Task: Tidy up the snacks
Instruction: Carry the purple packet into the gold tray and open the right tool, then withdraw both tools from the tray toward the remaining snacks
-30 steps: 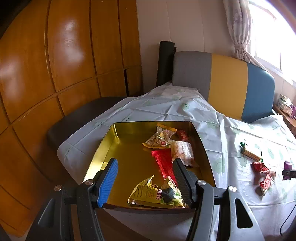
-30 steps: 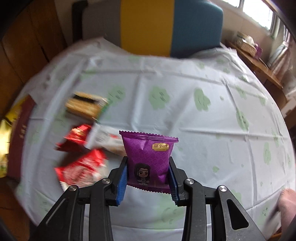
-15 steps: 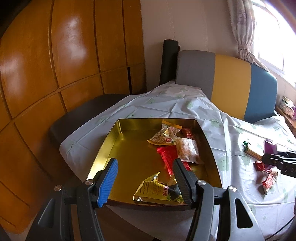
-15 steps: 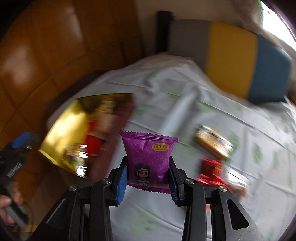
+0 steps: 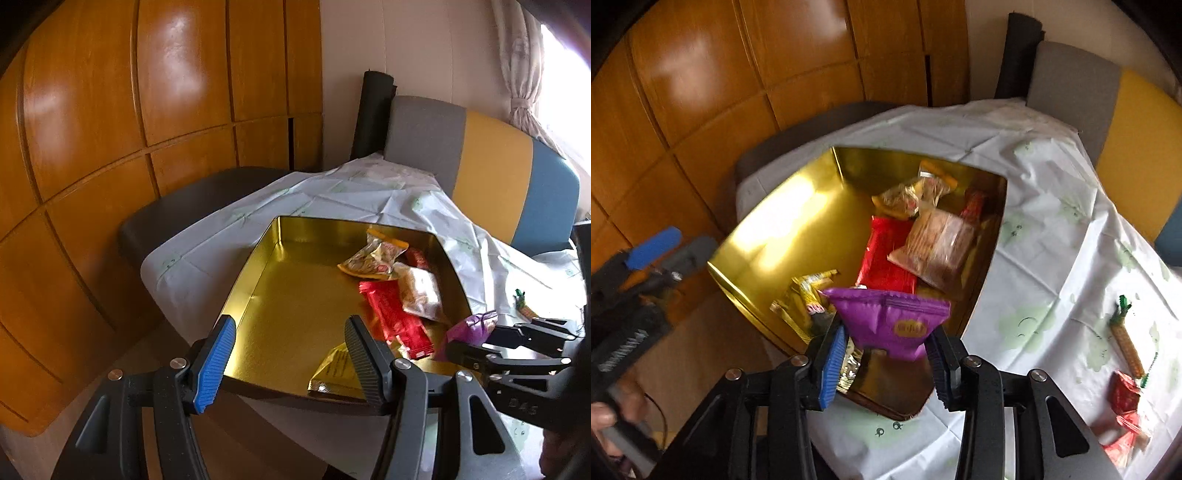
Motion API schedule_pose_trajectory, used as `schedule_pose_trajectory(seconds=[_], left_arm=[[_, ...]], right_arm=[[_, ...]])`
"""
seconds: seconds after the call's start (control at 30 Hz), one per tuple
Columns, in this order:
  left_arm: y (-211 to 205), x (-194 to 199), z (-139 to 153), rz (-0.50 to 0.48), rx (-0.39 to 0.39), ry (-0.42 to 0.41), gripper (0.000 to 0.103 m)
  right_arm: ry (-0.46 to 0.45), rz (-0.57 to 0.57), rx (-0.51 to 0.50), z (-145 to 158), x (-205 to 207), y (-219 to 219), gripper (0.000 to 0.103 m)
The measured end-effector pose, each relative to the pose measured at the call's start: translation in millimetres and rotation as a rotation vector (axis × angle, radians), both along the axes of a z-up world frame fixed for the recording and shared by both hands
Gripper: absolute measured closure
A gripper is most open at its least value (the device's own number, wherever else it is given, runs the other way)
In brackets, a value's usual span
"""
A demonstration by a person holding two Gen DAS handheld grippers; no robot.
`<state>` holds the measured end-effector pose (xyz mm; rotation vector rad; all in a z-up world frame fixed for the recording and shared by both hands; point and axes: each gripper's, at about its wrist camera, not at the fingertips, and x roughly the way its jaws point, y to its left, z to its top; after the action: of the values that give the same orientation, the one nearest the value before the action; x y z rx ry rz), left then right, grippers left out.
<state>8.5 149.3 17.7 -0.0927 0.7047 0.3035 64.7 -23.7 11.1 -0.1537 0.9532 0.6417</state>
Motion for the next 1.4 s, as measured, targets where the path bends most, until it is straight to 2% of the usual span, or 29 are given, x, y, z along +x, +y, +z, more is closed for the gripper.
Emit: schedule_pose_trajectory(seconds=[0.13, 0.17, 0.2, 0.23, 0.57, 0.8, 1.23, 1.4], left_arm=[[0, 2, -5, -0.003, -0.002, 0.015, 0.041], [-1, 2, -6, -0.006, -0.004, 0.017, 0.041], [-3, 3, -6, -0.01, -0.004, 0.018, 0.041], [-4, 3, -7, -0.013, -0.003, 0.02, 0.041], [-22, 0, -3, -0.062, 0.014, 0.013, 0.041], [-32, -2, 1, -0.089, 0.023, 0.006, 0.041], [-57, -2, 4, -0.158, 0.041, 0.015, 0.041], [-67, -1, 4, -0.184, 0.047, 0.021, 0.041]], right_arm=[[0.01, -0.016, 0.01, -4, 0, -7, 0.056], [0.013, -0.017, 0.018, -4, 0, -9, 0.054], [0.01, -0.022, 0.025, -4, -2, -10, 0.048], [0.001, -0.029, 0.032, -1, -3, -12, 0.047], [-0.064, -0.085, 0.061, 14, -19, -29, 0.047], [-0.099, -0.147, 0.065, 21, -27, -59, 0.044], [-0.088, -0.298, 0.062, 16, -31, -130, 0.042], [-0.086, -0.341, 0.056, 13, -34, -149, 0.039]])
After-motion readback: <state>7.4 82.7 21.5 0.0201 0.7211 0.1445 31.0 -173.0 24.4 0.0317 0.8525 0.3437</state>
